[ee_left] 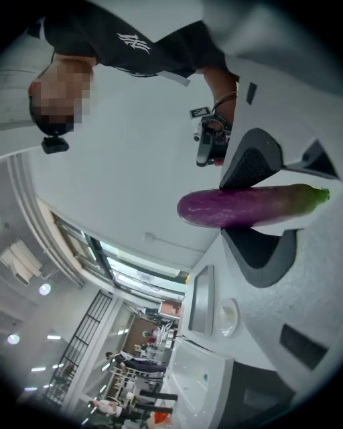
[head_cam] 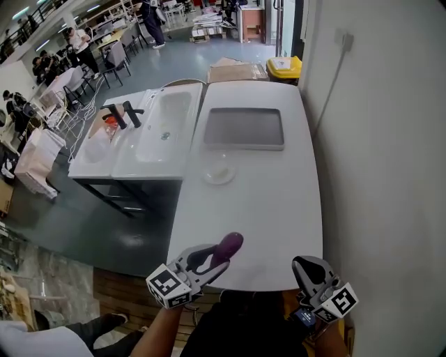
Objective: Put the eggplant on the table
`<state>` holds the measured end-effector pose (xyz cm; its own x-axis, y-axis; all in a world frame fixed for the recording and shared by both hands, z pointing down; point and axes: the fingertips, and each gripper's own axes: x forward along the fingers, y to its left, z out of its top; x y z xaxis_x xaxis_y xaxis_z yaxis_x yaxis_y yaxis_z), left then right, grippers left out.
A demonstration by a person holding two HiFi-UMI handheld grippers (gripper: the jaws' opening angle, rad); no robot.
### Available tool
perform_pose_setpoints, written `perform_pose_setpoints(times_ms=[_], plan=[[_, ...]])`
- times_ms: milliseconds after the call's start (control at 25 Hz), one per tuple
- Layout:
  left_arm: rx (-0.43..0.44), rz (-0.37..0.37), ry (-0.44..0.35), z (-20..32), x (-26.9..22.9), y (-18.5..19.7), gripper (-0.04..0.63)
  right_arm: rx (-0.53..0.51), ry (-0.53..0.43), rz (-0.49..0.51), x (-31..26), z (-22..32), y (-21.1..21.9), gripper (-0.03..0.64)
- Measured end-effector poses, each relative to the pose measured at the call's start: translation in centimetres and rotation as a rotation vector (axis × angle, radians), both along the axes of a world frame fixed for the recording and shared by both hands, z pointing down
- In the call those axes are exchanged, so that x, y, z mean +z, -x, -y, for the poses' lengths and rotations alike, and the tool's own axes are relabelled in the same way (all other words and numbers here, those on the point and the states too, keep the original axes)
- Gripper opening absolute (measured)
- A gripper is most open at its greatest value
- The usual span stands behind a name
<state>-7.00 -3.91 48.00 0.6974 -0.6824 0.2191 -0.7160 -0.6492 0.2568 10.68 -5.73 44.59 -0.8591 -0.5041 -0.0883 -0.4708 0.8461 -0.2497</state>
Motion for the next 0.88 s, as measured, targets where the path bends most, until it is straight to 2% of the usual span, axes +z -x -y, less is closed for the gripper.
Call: perform_pose_setpoints(times_ms=[160,280,880], plan=[[0.005,0.045,-0.013,1.7,1.9,1.7,0.179,-0.005,-0.017,-0.037,0.0,0.6,1.4,0.003],[0.005,0.093,0.02,3.4,3.6,2.2,0.179,0.008,-0.017,-0.034,0.1,1.2,1.5,0.003],[0.121,0.39,0.155,10.7,12.0,-1.2,0.179,0.04,0.021,-0.052,1.6,2.7,0.0,0.003]])
